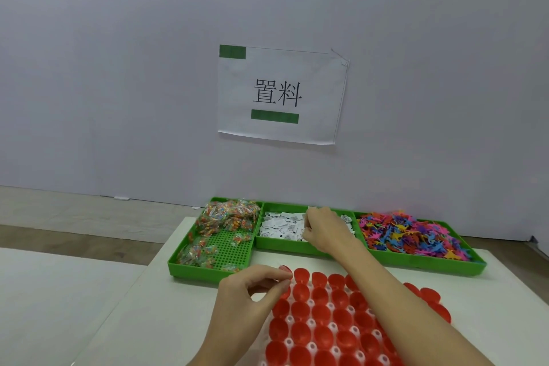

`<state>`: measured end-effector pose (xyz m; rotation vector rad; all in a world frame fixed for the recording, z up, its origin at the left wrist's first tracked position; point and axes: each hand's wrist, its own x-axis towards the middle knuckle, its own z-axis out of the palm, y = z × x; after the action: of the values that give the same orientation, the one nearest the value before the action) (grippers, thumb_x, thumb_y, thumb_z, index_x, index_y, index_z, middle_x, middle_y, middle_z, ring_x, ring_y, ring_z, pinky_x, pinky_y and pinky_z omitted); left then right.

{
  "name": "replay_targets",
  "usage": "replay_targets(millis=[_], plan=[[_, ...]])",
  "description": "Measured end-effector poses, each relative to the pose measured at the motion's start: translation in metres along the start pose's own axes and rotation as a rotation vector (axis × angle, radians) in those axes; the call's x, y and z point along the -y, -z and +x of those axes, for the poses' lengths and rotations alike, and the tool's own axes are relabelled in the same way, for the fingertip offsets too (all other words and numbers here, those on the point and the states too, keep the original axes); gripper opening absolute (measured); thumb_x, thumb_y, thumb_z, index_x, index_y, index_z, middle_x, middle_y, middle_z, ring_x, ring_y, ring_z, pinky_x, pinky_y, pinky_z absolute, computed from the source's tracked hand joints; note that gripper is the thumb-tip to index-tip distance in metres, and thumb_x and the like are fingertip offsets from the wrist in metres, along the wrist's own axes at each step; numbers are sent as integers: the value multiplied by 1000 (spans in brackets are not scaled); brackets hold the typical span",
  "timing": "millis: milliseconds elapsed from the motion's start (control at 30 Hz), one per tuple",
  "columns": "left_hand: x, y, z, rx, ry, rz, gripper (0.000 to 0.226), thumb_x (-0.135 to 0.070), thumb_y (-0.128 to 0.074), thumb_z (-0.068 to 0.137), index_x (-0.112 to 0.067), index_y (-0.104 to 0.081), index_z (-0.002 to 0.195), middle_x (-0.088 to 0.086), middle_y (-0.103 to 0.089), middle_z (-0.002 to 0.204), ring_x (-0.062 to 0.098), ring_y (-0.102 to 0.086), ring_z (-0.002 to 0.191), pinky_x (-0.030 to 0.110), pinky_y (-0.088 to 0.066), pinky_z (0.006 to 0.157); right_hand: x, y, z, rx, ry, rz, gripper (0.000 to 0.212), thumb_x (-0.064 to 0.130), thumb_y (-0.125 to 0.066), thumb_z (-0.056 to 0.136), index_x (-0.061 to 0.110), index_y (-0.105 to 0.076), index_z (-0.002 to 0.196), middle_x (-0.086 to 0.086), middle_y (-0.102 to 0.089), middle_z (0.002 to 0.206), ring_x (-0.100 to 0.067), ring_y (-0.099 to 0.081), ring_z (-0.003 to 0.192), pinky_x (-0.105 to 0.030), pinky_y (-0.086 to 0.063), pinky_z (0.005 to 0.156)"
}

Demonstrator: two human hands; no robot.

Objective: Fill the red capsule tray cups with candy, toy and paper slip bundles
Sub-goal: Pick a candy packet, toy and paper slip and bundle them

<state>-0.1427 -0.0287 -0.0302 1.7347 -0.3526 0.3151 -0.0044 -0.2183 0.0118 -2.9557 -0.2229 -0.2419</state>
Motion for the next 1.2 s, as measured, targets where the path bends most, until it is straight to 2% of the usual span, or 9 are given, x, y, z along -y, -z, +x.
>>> replay_targets(millis=[133,267,433,500,567,733,833,1067,1200], plan=[[-1,0,-1,-6,0,15,18,-4,-81,83,-21,-84,90,-8,-80,90,11,-76,83,23,-60,78,-6,-4,-4,-59,9,11,14,1,-54,91,1,-64,100,-12,-68,99,-27,-64,91,-31,-47,70],[0,1,0,-1,0,14,19,-5,-81,83,-23,-84,90,-9,-80,90,11,-76,83,23,-60,79,-14,-9,-4,-86,22,149,20,3,-60,96,5,-69,113,-6,-69,114,-17,-62,101,-27,-51,91],[-1,2,0,-9,25,-38,34,-8,-81,85,-39,-80,99,-3,-79,88,14,-76,81,23,-60,79,-19,0,-16,-229,-56,451,10,11,-75,91,12,-77,100,3,-74,91,-3,-64,78,-7,-48,71],[-1,3,0,5,54,-85,42,-11,-81,85,-43,-75,111,3,-78,89,20,-77,84,25,-60,81,-22,9,-28,-265,-78,591,6,15,-79,87,16,-80,93,9,-75,83,0,-68,74,-9,-50,71],[-3,3,0,3,91,-115,41,-12,-82,84,-33,-72,118,6,-78,90,23,-77,85,31,-61,83,-25,19,-47,-271,-92,731,4,19,-81,86,21,-81,90,11,-77,80,0,-71,74,-12,-53,72],[-16,-3,-4,30,113,-146,15,-6,-84,79,-15,-79,90,6,-79,89,22,-76,86,37,-62,83,-33,41,-116,-244,-77,963,5,25,-80,87,30,-80,87,7,-78,82,-9,-73,75,-21,-57,64],[-28,-10,-8,89,106,-166,22,-3,-81,82,-22,-84,91,5,-80,92,21,-77,90,27,-61,83,-34,43,-159,-208,-83,1020,8,26,-79,87,33,-80,90,3,-78,84,-12,-73,72,-19,-55,64],[-48,-28,-19,133,94,-195,33,-9,-84,80,-20,-77,110,8,-79,91,22,-77,87,28,-61,82,-29,50,-196,-158,-26,1059,20,18,-75,92,37,-79,99,3,-79,87,-16,-76,78,-25,-60,78],[-56,-33,-22,149,74,-152,19,-17,-89,73,-19,-81,89,8,-80,86,23,-77,85,32,-62,82,-27,57,-197,-193,-6,1064,23,13,-78,89,34,-79,98,1,-79,88,-17,-77,74,-24,-60,77]])
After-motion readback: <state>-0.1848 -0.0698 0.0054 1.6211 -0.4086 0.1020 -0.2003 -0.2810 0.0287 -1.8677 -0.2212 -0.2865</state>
